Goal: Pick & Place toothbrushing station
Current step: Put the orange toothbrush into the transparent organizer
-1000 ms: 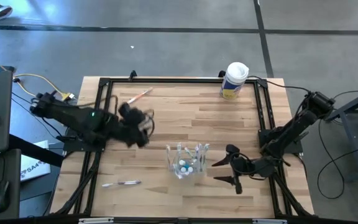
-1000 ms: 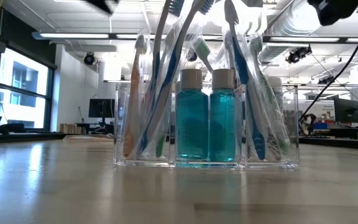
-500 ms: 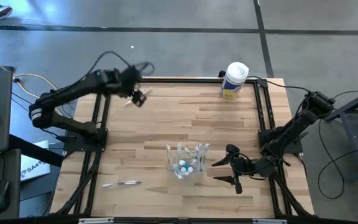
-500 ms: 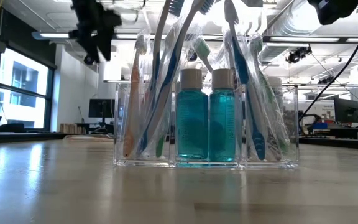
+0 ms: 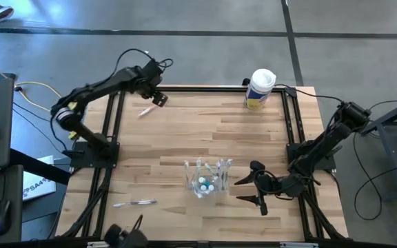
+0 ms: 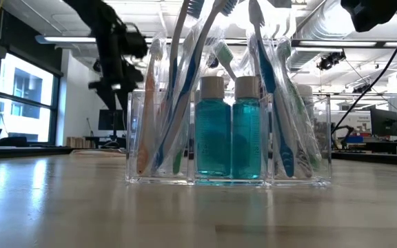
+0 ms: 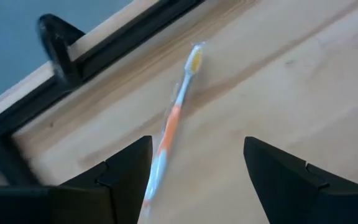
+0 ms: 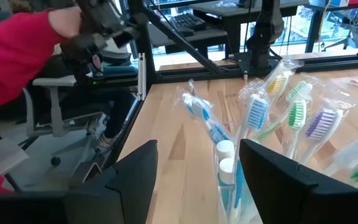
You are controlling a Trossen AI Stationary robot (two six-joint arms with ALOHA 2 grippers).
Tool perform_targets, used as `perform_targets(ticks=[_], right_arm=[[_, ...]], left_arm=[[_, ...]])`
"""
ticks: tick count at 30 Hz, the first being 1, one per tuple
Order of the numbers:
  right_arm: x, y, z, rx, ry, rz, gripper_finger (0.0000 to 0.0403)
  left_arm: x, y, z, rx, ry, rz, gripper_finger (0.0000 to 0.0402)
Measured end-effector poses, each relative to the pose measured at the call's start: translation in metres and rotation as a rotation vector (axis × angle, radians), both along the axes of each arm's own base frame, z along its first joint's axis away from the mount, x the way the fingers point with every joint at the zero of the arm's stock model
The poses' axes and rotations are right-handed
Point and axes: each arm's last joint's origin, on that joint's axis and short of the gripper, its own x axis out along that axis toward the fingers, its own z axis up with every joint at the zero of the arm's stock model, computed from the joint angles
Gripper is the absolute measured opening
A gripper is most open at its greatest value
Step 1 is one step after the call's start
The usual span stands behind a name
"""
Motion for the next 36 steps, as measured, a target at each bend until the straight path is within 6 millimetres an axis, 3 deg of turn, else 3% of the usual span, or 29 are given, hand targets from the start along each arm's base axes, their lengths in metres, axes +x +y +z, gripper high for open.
perform_targets(ticks=[5, 13, 36], right_arm=[[0.000, 0.000, -0.001, -0.001, 0.002, 0.001, 0.0220], [0.000, 0.000, -0.001, -0.007, 0.003, 0.001, 0.0220], [0.000, 0.000, -0.003, -0.017, 0.018, 0.004, 0.0220]], left_arm=[[0.007, 0.020, -0.030, -0.078, 0.024, 0.024, 0.0250], [0.019, 0.031, -0.068, -0.163, 0.111, -0.004, 0.0250], [0.028, 0.043, -0.121, -0.233, 0.243, 0.036, 0.0249]])
